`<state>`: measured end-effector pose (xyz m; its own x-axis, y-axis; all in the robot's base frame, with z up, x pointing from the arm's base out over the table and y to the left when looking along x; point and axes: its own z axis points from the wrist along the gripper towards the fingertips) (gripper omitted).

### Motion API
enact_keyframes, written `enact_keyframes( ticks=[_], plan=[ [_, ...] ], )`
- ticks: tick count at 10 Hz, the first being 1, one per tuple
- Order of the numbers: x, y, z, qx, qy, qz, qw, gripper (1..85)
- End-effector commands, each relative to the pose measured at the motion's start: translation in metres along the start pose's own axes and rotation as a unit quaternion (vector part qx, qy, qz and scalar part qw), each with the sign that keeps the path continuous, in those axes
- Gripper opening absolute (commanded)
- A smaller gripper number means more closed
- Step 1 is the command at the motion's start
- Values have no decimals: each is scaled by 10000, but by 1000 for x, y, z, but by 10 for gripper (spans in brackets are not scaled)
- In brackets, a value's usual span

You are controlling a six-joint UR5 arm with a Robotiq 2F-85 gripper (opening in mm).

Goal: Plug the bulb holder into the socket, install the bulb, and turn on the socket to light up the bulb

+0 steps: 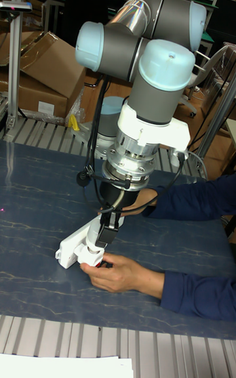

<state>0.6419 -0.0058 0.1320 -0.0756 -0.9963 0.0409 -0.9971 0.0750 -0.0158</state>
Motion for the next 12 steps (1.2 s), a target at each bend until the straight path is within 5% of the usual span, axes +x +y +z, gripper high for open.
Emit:
enact_keyframes(
  ticks=[1, 12],
  plan=[
    [-2, 0, -1, -13, -73, 48, 10000, 10],
    [-4, 2, 0, -124, -132, 485, 9987, 10]
  ],
)
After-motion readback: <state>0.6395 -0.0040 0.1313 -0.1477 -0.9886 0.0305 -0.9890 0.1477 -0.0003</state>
